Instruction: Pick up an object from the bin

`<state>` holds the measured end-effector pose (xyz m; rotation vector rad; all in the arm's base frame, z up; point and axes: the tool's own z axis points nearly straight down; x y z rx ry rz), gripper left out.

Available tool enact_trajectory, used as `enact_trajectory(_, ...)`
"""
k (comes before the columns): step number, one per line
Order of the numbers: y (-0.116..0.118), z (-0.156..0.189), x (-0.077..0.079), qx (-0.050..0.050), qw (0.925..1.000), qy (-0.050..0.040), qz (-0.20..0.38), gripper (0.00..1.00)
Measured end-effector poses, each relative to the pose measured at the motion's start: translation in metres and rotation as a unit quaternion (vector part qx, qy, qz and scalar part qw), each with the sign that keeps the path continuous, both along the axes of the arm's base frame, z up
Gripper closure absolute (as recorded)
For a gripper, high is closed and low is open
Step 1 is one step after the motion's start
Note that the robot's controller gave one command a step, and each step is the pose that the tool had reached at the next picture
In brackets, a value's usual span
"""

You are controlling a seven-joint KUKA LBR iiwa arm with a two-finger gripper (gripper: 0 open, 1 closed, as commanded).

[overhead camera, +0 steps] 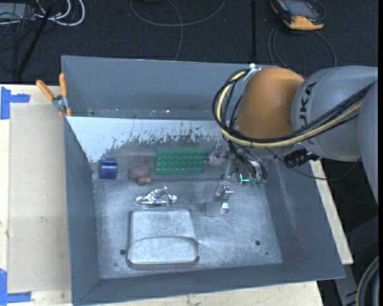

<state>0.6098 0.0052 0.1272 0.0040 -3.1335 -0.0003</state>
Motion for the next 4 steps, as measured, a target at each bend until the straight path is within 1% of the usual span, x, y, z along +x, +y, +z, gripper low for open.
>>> enact_trajectory(1,0.048,0.022,-0.009,0.001,0.9987,-0.0046,0.051,0.00)
enact_trajectory(2,0.078,-0.028,0.005,0.000,0.9993,-0.0130,0.035,0.00)
enact_trajectory(3,0.121,-0.024,-0.002,0.001,0.9997,-0.0071,0.024,0.00)
enact_trajectory(4,0.119,-0.037,-0.002,0.000,0.9986,-0.0114,0.051,0.00)
